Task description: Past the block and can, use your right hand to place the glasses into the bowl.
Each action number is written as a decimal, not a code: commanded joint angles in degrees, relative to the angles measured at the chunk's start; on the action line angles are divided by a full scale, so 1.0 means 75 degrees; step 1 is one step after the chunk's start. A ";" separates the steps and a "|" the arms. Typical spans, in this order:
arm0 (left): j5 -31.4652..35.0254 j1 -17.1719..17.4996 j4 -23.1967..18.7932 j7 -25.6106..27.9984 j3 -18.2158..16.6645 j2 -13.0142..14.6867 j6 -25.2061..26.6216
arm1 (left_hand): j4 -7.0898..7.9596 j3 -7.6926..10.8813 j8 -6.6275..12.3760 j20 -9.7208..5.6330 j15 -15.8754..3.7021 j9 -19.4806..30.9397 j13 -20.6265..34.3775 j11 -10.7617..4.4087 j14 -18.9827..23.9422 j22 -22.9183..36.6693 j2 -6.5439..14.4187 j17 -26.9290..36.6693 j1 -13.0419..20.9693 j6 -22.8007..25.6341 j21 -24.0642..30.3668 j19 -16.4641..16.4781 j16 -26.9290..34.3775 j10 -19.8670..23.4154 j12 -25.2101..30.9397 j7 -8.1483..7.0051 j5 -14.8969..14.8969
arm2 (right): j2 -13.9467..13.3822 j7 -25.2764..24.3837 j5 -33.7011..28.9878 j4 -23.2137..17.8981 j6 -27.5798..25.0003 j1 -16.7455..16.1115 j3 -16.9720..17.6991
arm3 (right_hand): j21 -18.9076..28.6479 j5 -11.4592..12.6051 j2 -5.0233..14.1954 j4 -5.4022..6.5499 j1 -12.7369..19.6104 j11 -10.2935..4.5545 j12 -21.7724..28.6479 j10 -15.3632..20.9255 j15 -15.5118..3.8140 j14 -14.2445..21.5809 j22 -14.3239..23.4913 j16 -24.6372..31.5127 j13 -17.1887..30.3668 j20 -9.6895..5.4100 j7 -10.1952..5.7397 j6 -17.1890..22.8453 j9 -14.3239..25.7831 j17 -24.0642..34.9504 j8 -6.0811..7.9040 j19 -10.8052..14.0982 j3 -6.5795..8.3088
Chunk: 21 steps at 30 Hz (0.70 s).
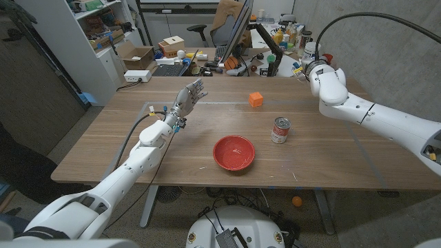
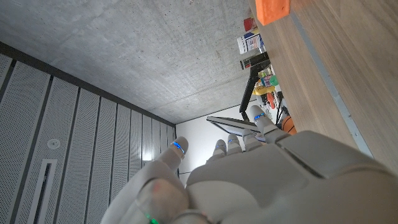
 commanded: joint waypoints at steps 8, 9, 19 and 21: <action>-0.0020 0.0070 -0.0081 -0.0011 -0.0027 0.0043 -0.0071 | -0.0016 -0.0032 0.0012 -0.0009 -0.0008 0.0042 0.0030 -0.0003 0.0030 0.0031 0.0722 0.0008 -0.0059 0.0055 -0.0039 0.0044 0.0023 0.0045 0.0028 -0.0013 0.0044 | 0.0118 0.0112 -0.0826 -0.0890 0.1401 -0.1004 0.1290 | 0.0130 0.0044 0.0155 0.0082 0.0054 -0.0037 0.0069 0.0044 -0.0250 0.0086 -0.0006 -0.0093 0.0072 -0.0043 -0.0660 0.0765 0.0029 0.0096 0.0068 -0.0101 0.0028; -0.0021 0.0076 -0.0089 -0.0008 -0.0030 0.0045 -0.0076 | -0.0016 -0.0033 0.0011 -0.0013 -0.0007 0.0042 0.0030 -0.0008 0.0032 0.0031 0.0721 0.0008 -0.0059 0.0054 -0.0041 0.0046 0.0024 0.0046 0.0029 -0.0012 0.0044 | 0.0132 0.0105 -0.0843 -0.0922 0.1461 -0.1040 0.1342 | 0.0136 0.0044 0.0155 0.0086 0.0051 -0.0025 0.0075 0.0056 -0.0247 0.0087 -0.0007 -0.0098 0.0075 -0.0039 -0.0657 0.0767 0.0029 0.0099 0.0068 -0.0105 0.0028; -0.0019 0.0158 -0.0204 0.0061 -0.0061 0.0085 -0.0101 | -0.0016 -0.0035 0.0011 -0.0009 -0.0008 0.0042 0.0030 -0.0008 0.0037 0.0032 0.0721 0.0008 -0.0060 0.0056 -0.0057 0.0054 0.0024 0.0053 0.0031 -0.0014 0.0045 | 0.0220 -0.0005 -0.1031 -0.1310 0.2134 -0.1376 0.1707 | 0.0220 0.0050 0.0151 0.0090 0.0061 -0.0045 0.0091 0.0084 -0.0251 0.0108 -0.0022 -0.0148 0.0105 -0.0046 -0.0662 0.0820 0.0035 0.0162 0.0078 -0.0146 0.0036; -0.0013 0.0191 -0.0256 0.0095 -0.0071 0.0103 -0.0103 | -0.0016 -0.0036 0.0012 -0.0008 -0.0006 0.0042 0.0030 -0.0009 0.0041 0.0032 0.0721 0.0008 -0.0060 0.0057 -0.0060 0.0056 0.0026 0.0056 0.0032 -0.0013 0.0046 | 0.0238 0.0000 -0.1090 -0.1387 0.2271 -0.1423 0.1754 | 0.0234 0.0051 0.0151 0.0091 0.0063 -0.0059 0.0094 0.0086 -0.0256 0.0107 -0.0025 -0.0159 0.0112 -0.0050 -0.0668 0.0825 0.0036 0.0171 0.0079 -0.0155 0.0039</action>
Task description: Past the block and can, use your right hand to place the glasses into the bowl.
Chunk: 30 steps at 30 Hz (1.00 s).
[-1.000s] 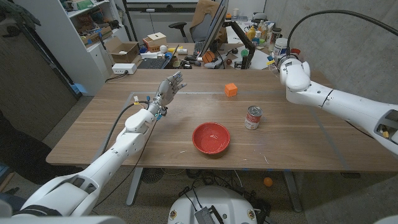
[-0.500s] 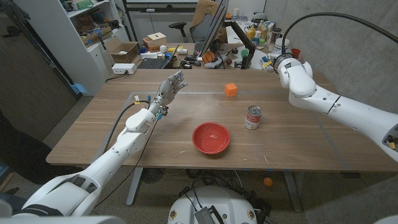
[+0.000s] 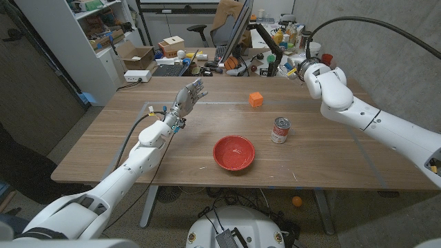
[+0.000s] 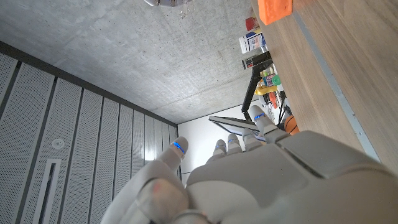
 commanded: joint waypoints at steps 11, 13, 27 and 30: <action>0.0030 0.0397 -0.0590 0.0332 -0.0111 0.0232 0.0014 | -0.0016 -0.0038 0.0012 -0.0008 -0.0006 0.0042 0.0030 -0.0009 0.0038 0.0032 0.0721 0.0008 -0.0060 0.0046 -0.0020 0.0063 0.0023 0.0062 0.0033 0.0005 0.0047 | 0.0171 -0.0161 -0.0416 -0.0913 0.1476 -0.0784 0.0801 | 0.0176 0.0068 0.0126 0.0099 0.0092 -0.0067 0.0046 0.0082 -0.0209 0.0091 -0.0006 -0.0080 0.0059 -0.0063 -0.0682 0.0779 0.0043 0.0101 0.0063 -0.0099 0.0046; 0.0040 0.0445 -0.0666 0.0370 -0.0121 0.0264 0.0017 | -0.0016 -0.0038 0.0012 -0.0009 -0.0008 0.0042 0.0029 -0.0009 0.0040 0.0032 0.0721 0.0008 -0.0060 0.0047 -0.0022 0.0066 0.0023 0.0062 0.0032 0.0004 0.0047 | 0.0173 -0.0180 -0.0426 -0.1002 0.1591 -0.0858 0.0848 | 0.0202 0.0069 0.0129 0.0101 0.0094 -0.0026 0.0042 0.0089 -0.0212 0.0103 -0.0010 -0.0089 0.0053 -0.0058 -0.0679 0.0804 0.0044 0.0117 0.0070 -0.0096 0.0049; 0.0031 0.0646 -0.0956 0.0464 -0.0152 0.0397 0.0058 | -0.0017 -0.0039 0.0011 -0.0008 -0.0015 0.0042 0.0029 -0.0006 0.0040 0.0033 0.0724 0.0007 -0.0059 0.0046 -0.0044 0.0079 0.0021 0.0065 0.0032 0.0000 0.0049 | 0.0251 -0.0318 -0.0616 -0.1660 0.2354 -0.1314 0.1114 | 0.0322 0.0064 0.0106 0.0180 0.0011 -0.0052 0.0027 0.0095 -0.0198 0.0116 -0.0040 -0.0176 0.0062 -0.0068 -0.0666 0.0807 0.0049 0.0192 0.0056 -0.0163 0.0018; 0.0015 0.0700 -0.1028 0.0464 -0.0162 0.0439 0.0075 | -0.0017 -0.0040 0.0013 -0.0007 -0.0006 0.0042 0.0029 -0.0009 0.0043 0.0033 0.0724 0.0007 -0.0059 0.0052 -0.0048 0.0083 0.0022 0.0060 0.0030 0.0002 0.0050 | 0.0310 -0.0332 -0.0649 -0.1737 0.2591 -0.1341 0.1096 | 0.0345 0.0065 0.0108 0.0183 0.0009 -0.0035 0.0032 0.0116 -0.0207 0.0128 -0.0045 -0.0182 0.0063 -0.0066 -0.0669 0.0816 0.0049 0.0206 0.0057 -0.0159 0.0020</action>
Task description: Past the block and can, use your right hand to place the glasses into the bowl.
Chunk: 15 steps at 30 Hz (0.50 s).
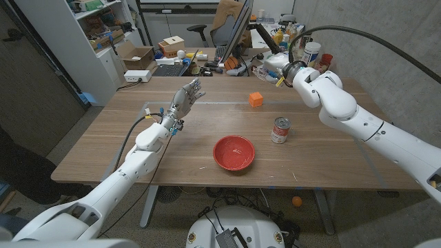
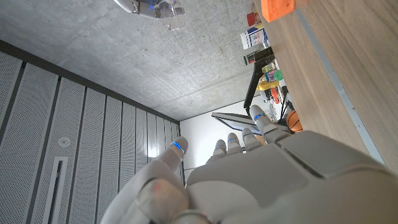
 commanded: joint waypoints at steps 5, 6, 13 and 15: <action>-0.0026 0.0271 -0.0337 0.0111 -0.0057 0.0172 0.0062 | 0.0016 -0.0008 0.0013 -0.0010 -0.0006 0.0042 0.0029 0.0002 0.0041 0.0033 0.0725 0.0007 -0.0058 0.0027 -0.0051 0.0026 0.0020 -0.0006 0.0031 0.0028 0.0052 | 0.0203 -0.0097 -0.0222 -0.0486 0.1034 -0.0326 0.0130 | 0.0105 0.0053 0.0099 0.0129 0.0006 -0.0019 0.0039 0.0085 -0.0171 0.0108 -0.0023 -0.0053 0.0036 -0.0116 -0.0701 0.0779 0.0012 0.0058 0.0031 -0.0026 0.0080; -0.0016 0.0281 -0.0347 0.0117 -0.0060 0.0186 0.0058 | 0.0016 -0.0008 0.0013 -0.0010 -0.0010 0.0042 0.0029 0.0003 0.0042 0.0033 0.0725 0.0007 -0.0058 0.0027 -0.0052 0.0027 0.0021 -0.0009 0.0030 0.0029 0.0052 | 0.0211 -0.0114 -0.0199 -0.0501 0.1106 -0.0342 0.0145 | 0.0107 0.0053 0.0093 0.0133 0.0000 -0.0036 0.0034 0.0071 -0.0168 0.0106 -0.0025 -0.0060 0.0040 -0.0117 -0.0707 0.0773 0.0012 0.0063 0.0028 -0.0046 0.0077; -0.0007 0.0312 -0.0414 0.0127 -0.0083 0.0220 0.0016 | 0.0015 -0.0008 0.0012 -0.0012 -0.0014 0.0042 0.0029 0.0002 0.0047 0.0034 0.0725 0.0007 -0.0058 0.0027 -0.0062 0.0032 0.0022 -0.0007 0.0030 0.0024 0.0053 | 0.0260 -0.0091 -0.0242 -0.0696 0.1377 -0.0510 0.0226 | 0.0155 0.0052 0.0073 0.0168 -0.0048 -0.0025 0.0039 0.0098 -0.0160 0.0109 -0.0040 -0.0098 0.0048 -0.0116 -0.0702 0.0832 0.0013 0.0092 0.0045 -0.0076 0.0053; -0.0002 0.0315 -0.0430 0.0133 -0.0092 0.0224 -0.0006 | 0.0015 -0.0008 0.0012 -0.0014 -0.0012 0.0042 0.0029 -0.0001 0.0049 0.0034 0.0725 0.0007 -0.0057 0.0028 -0.0065 0.0035 0.0022 -0.0006 0.0030 0.0026 0.0053 | 0.0242 -0.0060 -0.0280 -0.0769 0.1440 -0.0575 0.0248 | 0.0166 0.0053 0.0071 0.0176 -0.0058 -0.0014 0.0039 0.0107 -0.0162 0.0109 -0.0044 -0.0107 0.0047 -0.0112 -0.0706 0.0832 0.0013 0.0097 0.0043 -0.0083 0.0050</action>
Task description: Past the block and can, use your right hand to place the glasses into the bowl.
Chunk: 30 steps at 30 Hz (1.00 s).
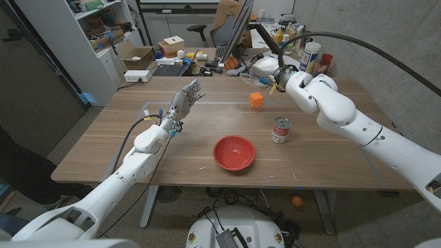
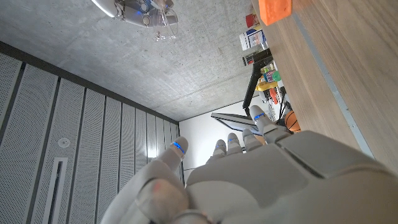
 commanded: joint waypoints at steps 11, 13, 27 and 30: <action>0.0018 0.0166 -0.0279 0.0134 -0.0108 0.0156 -0.0058 | 0.0015 -0.0010 0.0011 0.0007 -0.0013 0.0041 0.0028 -0.0006 0.0053 0.0034 0.0724 0.0006 -0.0057 0.0029 -0.0037 0.0034 0.0021 0.0005 0.0033 0.0009 0.0054 | -0.0002 0.0106 -0.0168 -0.0787 0.0709 -0.0818 0.0330 | 0.0131 0.0078 0.0072 0.0143 -0.0061 0.0012 0.0047 0.0150 -0.0214 0.0121 -0.0035 -0.0094 0.0012 -0.0163 -0.0720 0.0871 0.0013 0.0083 0.0065 -0.0054 0.0086; 0.0034 0.0206 -0.0344 0.0186 -0.0136 0.0198 -0.0055 | 0.0015 -0.0010 0.0010 0.0130 -0.0020 0.0041 0.0028 -0.0006 0.0060 0.0035 0.0725 0.0005 -0.0056 0.0026 -0.0051 0.0028 0.0022 0.0010 0.0034 -0.0006 0.0055 | -0.0005 0.0141 -0.0161 -0.0837 0.0719 -0.0892 0.0373 | 0.0138 0.0078 0.0069 0.0148 -0.0069 -0.0011 0.0040 0.0134 -0.0202 0.0124 -0.0039 -0.0102 0.0015 -0.0170 -0.0720 0.0871 0.0013 0.0090 0.0063 -0.0074 0.0082; 0.0268 0.0869 -0.1033 0.1114 -0.0576 0.0516 -0.0212 | 0.0043 -0.0118 0.0059 0.1235 0.0536 0.0047 0.0025 0.0055 0.0332 0.0070 0.0634 0.0037 -0.0141 0.0248 -0.0190 -0.0027 0.0081 0.0085 0.0072 -0.0491 0.0030 | 0.0010 0.0148 -0.0021 -0.0998 0.0701 -0.1389 0.0558 | 0.0247 0.0085 0.0064 0.0141 -0.0072 0.0028 0.0060 0.0200 -0.0199 0.0170 -0.0074 -0.0151 0.0040 -0.0169 -0.0708 0.0905 0.0011 0.0168 0.0061 -0.0118 0.0086; 0.0359 0.1043 -0.1197 0.1357 -0.0705 0.0584 -0.0294 | 0.0044 -0.0130 0.0069 0.1258 0.0554 0.0047 0.0026 0.0083 0.0354 0.0072 0.0626 0.0041 -0.0148 0.0286 -0.0196 -0.0025 0.0086 0.0097 0.0077 -0.0517 0.0029 | 0.0008 0.0166 0.0070 -0.1022 0.0712 -0.1474 0.0586 | 0.0275 0.0086 0.0070 0.0142 -0.0073 0.0012 0.0068 0.0211 -0.0201 0.0188 -0.0081 -0.0157 0.0053 -0.0168 -0.0693 0.0928 0.0011 0.0185 0.0067 -0.0112 0.0087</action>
